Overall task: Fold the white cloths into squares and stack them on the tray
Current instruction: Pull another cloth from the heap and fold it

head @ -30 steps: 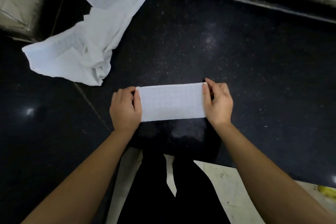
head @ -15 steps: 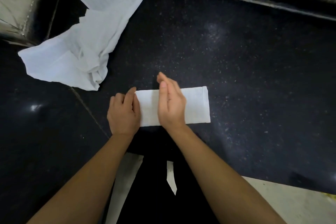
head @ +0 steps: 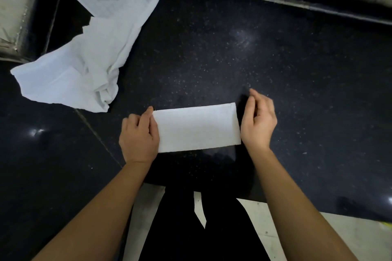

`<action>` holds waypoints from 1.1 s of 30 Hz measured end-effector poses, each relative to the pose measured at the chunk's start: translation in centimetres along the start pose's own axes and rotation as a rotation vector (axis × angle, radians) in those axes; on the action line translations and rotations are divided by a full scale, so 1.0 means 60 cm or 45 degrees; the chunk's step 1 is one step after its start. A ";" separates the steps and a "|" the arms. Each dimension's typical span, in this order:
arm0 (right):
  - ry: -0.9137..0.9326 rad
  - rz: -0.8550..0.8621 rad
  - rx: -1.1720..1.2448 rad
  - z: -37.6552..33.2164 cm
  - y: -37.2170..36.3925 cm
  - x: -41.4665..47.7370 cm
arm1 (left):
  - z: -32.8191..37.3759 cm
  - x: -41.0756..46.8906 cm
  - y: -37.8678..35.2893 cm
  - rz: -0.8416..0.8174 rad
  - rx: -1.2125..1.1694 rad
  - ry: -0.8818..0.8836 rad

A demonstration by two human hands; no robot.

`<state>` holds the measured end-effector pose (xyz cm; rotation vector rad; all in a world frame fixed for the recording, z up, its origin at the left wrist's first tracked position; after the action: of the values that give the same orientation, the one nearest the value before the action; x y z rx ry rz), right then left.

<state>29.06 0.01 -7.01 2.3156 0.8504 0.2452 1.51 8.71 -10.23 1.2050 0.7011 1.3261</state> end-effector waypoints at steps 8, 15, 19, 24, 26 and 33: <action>-0.181 -0.434 -0.664 -0.013 0.017 -0.041 | -0.001 0.001 -0.003 0.005 0.001 0.008; -0.491 -0.497 -0.433 -0.011 0.021 -0.022 | 0.001 0.001 -0.003 0.006 -0.045 0.012; -0.659 -0.438 0.023 -0.006 0.025 -0.017 | -0.001 0.001 -0.004 0.022 -0.076 -0.009; -0.892 -0.549 0.589 -0.027 0.021 -0.029 | -0.006 -0.003 -0.004 0.031 -0.180 0.014; -0.867 -0.635 0.704 -0.046 0.015 -0.039 | -0.008 -0.003 -0.001 0.033 -0.286 0.039; -0.448 -0.609 0.407 -0.100 -0.059 -0.080 | -0.022 0.006 0.020 -0.020 -0.627 0.198</action>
<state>21.27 2.10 -4.41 2.2492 1.2872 -0.5218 -0.06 9.17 -9.43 0.7055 0.4512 1.4816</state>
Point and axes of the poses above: each hand's wrist, its own x-axis towards the middle knuckle, its own y-axis out of the back of the hand, z = x × y, the point moved 4 cm from there along x, towards the middle knuckle
